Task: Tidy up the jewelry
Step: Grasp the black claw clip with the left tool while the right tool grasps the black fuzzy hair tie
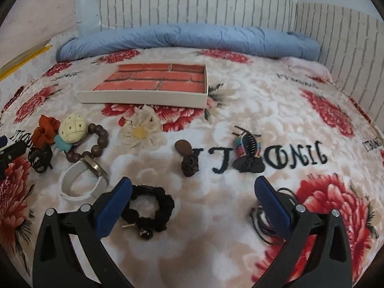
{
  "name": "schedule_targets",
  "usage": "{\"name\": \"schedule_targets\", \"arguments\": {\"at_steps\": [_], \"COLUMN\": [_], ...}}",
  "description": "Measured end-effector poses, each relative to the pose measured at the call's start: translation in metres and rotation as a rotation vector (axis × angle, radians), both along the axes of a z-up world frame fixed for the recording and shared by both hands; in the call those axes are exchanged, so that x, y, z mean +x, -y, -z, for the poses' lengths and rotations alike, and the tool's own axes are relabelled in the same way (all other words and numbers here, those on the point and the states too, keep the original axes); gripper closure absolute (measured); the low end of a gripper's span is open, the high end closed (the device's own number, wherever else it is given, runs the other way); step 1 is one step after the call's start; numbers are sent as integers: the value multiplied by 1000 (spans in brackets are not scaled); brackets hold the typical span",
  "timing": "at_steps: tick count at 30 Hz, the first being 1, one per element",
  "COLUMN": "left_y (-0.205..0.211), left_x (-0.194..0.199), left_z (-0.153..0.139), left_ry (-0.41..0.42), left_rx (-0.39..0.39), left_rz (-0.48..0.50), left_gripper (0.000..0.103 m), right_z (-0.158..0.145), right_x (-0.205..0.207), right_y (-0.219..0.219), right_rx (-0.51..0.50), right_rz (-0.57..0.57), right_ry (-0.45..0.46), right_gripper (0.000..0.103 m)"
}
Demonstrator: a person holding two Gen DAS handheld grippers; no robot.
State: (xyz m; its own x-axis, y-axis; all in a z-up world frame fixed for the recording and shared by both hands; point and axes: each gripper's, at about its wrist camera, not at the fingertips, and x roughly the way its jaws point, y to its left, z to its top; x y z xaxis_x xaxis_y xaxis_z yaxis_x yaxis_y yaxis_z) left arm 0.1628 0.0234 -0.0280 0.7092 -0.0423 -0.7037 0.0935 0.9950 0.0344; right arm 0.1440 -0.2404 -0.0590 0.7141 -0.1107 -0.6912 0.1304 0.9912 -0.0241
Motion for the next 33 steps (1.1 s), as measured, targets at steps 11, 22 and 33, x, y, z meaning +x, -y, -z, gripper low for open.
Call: {"name": "schedule_targets", "arguments": {"at_steps": [11,22,33], "left_y": [-10,0,9], "left_x": [8,26,32], "left_z": [32,44,53], "left_ry": [-65,-94,-132], "left_rx": [0,12,-9], "left_rz": [44,120,192], "left_gripper": [9,26,63], "right_z": [28,41,41], "right_x": [5,16,22], "right_y": [4,6,-2], "right_rx": [2,54,63], "right_rz": [17,-4,-50], "right_ry": [-89,-152,-158], "right_gripper": [11,35,67]}}
